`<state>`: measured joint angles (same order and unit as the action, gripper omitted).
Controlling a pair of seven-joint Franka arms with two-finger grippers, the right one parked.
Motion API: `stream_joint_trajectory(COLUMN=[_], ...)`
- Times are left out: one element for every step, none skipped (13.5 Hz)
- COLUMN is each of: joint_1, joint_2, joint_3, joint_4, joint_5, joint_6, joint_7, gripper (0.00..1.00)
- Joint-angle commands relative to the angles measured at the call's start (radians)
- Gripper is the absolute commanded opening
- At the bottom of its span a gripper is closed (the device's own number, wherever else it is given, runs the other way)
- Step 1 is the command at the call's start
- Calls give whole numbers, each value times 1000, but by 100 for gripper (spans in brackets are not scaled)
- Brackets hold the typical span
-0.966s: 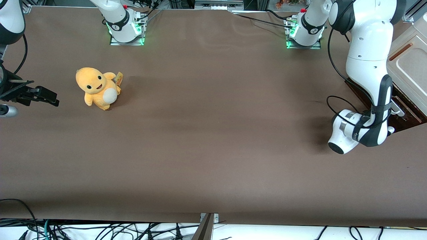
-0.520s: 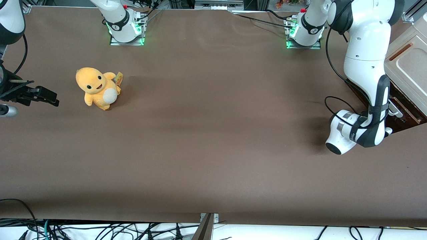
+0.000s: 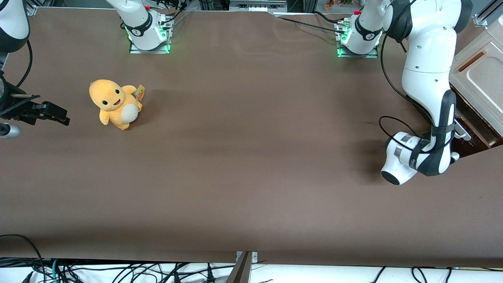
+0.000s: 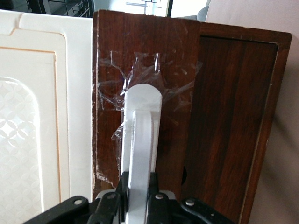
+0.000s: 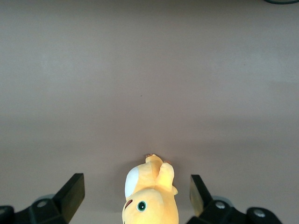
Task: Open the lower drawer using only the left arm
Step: 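Pull the handle with the left gripper to slide the drawer outward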
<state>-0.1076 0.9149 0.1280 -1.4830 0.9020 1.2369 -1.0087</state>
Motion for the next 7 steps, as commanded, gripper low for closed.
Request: stream_joint_trajectory(joint_1=[-24,-24,-26,-29,-29,-29,-35], joint_2=[42,44,44,44,44,45,48], joint_3=[-2,-2,-2,-1,-2,-1,-2], joint_4=[90,96,104,104,105,109,112], joint_5=[-20,-24,-35,-37,-38,-38,-40], joint_6=[29,29,29,29,29,29,29], joint_7=[-19,-19,-19,-18,-18,-18,-18], gripper=[0,0,0,0,0,0,0])
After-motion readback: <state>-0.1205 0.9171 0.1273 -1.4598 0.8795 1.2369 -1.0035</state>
